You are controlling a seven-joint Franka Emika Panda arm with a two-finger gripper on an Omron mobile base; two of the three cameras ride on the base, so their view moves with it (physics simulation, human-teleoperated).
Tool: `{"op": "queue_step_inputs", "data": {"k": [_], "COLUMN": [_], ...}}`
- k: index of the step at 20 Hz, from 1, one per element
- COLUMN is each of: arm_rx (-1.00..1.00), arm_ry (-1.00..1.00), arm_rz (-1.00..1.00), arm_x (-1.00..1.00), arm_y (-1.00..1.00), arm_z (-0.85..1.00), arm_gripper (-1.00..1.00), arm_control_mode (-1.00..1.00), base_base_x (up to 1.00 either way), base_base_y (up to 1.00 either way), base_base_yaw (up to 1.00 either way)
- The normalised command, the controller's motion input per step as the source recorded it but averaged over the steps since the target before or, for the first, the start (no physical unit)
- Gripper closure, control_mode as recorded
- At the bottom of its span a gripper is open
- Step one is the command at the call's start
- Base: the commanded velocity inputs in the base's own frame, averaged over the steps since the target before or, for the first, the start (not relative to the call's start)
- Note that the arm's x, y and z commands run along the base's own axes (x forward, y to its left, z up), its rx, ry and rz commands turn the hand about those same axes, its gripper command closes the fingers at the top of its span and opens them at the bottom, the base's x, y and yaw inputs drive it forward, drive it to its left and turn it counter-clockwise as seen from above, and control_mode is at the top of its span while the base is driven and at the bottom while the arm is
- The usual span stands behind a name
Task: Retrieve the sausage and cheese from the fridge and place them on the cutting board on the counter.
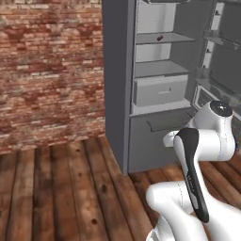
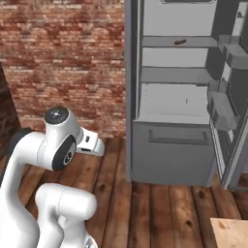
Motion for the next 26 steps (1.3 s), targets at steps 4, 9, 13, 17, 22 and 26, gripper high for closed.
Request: {"op": "queue_step_inputs", "data": {"k": [4,9,13,17,22,26], "arm_rx": [0.0,0.0,0.0,0.0,0.0,0.0], "arm_ry": [0.0,0.0,0.0,0.0,0.0,0.0], "arm_rz": [0.0,0.0,0.0,0.0,0.0,0.0], "arm_x": [0.0,0.0,0.0,0.0,0.0,0.0], "arm_y": [0.0,0.0,0.0,0.0,0.0,0.0], "arm_z": [0.0,0.0,0.0,0.0,0.0,0.0], "arm_gripper": [-1.0,-1.0,-1.0,-1.0,-1.0,-1.0], "arm_control_mode": [1.0,1.0,1.0,1.0,1.0,1.0], "base_base_x": [0.87,0.74,0.67,0.65,0.54,0.42], "base_base_y": [-0.26,-0.39,-0.45,-0.46,-0.53,-0.6], "base_base_yaw": [0.01,0.0,0.0,0.0,0.0,0.0]}}
